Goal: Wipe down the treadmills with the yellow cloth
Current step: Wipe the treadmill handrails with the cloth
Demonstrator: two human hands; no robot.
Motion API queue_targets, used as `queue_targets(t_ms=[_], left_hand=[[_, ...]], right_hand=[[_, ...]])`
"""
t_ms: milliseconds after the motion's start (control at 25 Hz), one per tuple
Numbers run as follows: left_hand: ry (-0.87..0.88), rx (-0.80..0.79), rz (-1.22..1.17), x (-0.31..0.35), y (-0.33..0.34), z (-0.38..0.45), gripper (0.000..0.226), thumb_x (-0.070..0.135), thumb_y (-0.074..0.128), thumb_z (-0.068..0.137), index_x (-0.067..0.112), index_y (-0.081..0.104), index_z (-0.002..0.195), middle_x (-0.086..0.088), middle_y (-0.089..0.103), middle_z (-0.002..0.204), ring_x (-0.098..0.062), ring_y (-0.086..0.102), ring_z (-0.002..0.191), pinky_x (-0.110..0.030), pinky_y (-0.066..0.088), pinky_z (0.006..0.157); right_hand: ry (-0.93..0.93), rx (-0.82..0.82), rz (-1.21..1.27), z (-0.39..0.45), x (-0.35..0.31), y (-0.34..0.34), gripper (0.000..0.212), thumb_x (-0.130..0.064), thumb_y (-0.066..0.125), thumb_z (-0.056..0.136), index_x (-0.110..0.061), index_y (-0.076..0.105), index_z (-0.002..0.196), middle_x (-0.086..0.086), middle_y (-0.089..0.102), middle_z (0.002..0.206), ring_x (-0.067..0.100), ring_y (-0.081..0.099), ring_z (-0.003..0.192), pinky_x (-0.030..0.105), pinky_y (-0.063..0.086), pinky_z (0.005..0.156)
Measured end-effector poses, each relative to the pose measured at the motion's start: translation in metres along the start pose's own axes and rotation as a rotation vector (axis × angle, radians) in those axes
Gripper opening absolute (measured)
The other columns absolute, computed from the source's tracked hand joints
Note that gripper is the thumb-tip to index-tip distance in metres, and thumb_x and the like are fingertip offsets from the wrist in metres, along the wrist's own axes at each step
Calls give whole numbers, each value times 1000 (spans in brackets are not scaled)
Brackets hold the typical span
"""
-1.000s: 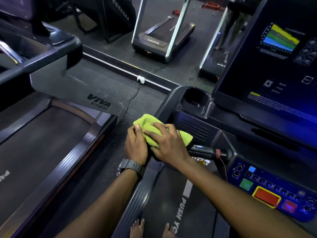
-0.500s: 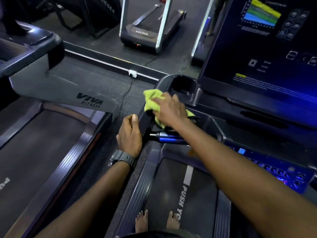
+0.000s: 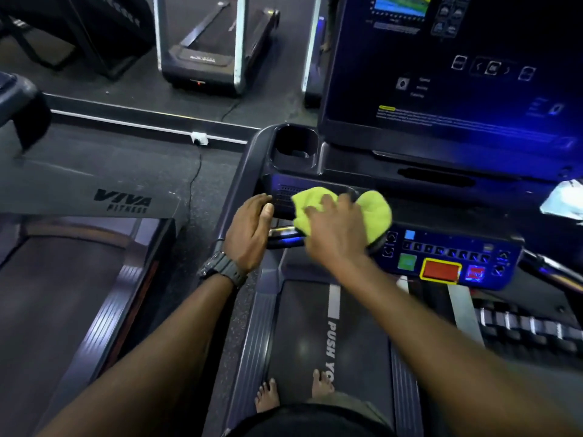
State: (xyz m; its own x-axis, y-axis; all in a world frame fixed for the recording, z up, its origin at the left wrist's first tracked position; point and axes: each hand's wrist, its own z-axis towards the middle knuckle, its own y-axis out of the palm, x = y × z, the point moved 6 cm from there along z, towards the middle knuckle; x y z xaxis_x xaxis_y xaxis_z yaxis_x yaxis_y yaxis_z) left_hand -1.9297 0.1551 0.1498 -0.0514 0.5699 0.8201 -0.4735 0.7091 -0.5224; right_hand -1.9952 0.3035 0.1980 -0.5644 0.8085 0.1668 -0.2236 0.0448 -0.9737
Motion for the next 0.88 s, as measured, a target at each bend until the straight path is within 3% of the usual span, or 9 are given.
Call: queue_targets(t_ms=[80, 160, 280, 360, 480, 560, 720, 800, 880], left_hand=[[26, 1, 0, 1, -1, -3, 54, 44, 28, 99, 8, 57, 126, -8, 60, 127, -21, 54, 119, -40, 41, 105], [8, 3, -18, 0, -1, -2, 58, 48, 26, 97, 9, 57, 127, -6, 61, 125, -20, 55, 116, -40, 42, 102], [42, 29, -52, 4, -5, -5, 55, 46, 26, 98, 10, 61, 122, 2, 63, 116, -18, 57, 110, -44, 42, 102], [46, -9, -36, 8, -3, -4, 53, 45, 25, 99, 12, 63, 117, 6, 64, 110, -19, 58, 106, -50, 36, 107], [61, -78, 23, 8, 4, -4, 61, 52, 21, 96, 15, 66, 113, 2, 68, 109, -19, 60, 105, -47, 25, 115], [52, -71, 16, 6, 3, -5, 61, 53, 21, 96, 16, 66, 113, 3, 68, 110, -17, 60, 107, -46, 23, 116], [34, -42, -34, 11, -3, -7, 60, 52, 24, 95, 14, 66, 116, 8, 65, 107, -16, 60, 107, -49, 28, 114], [35, -33, -56, 13, -3, -7, 60, 51, 25, 95, 13, 66, 115, 8, 64, 102, -17, 60, 103, -52, 33, 110], [28, -27, -64, 10, -2, -6, 58, 50, 26, 96, 12, 67, 112, 6, 66, 103, -19, 62, 104, -53, 37, 106]], right_hand=[[-126, 47, 100, -21, -62, 9, 22, -26, 70, 76, -24, 73, 99, 2, 62, 109, 30, 54, 90, 37, 44, 69], [-229, 70, 185, -33, -56, 15, 35, -28, 79, 69, -28, 69, 102, -1, 59, 113, 28, 51, 88, 37, 47, 68], [101, 207, 224, -47, 34, 17, 65, -35, 81, 68, -40, 57, 128, 0, 53, 126, 27, 50, 99, 40, 49, 81], [264, 303, 252, -55, 29, 18, 62, -29, 73, 73, -37, 56, 132, 3, 51, 129, 29, 50, 103, 40, 48, 83], [11, 260, 342, -65, -65, 31, 52, -19, 49, 75, -28, 56, 126, 9, 54, 127, 32, 53, 95, 41, 54, 69], [-50, 266, 399, -70, -61, 42, 53, -15, 51, 75, -28, 52, 126, 11, 56, 125, 33, 55, 93, 42, 54, 67], [547, 509, 740, -96, 26, 58, 65, -3, 70, 75, -27, 50, 131, 8, 46, 131, 28, 50, 116, 40, 49, 92], [705, 583, 1101, -98, 6, 66, 60, -2, 69, 81, -18, 46, 135, 9, 42, 136, 24, 46, 126, 35, 40, 105], [855, 541, 1505, -99, -40, 82, 53, -8, 64, 90, -22, 42, 136, 5, 43, 140, 19, 48, 127, 39, 39, 110]])
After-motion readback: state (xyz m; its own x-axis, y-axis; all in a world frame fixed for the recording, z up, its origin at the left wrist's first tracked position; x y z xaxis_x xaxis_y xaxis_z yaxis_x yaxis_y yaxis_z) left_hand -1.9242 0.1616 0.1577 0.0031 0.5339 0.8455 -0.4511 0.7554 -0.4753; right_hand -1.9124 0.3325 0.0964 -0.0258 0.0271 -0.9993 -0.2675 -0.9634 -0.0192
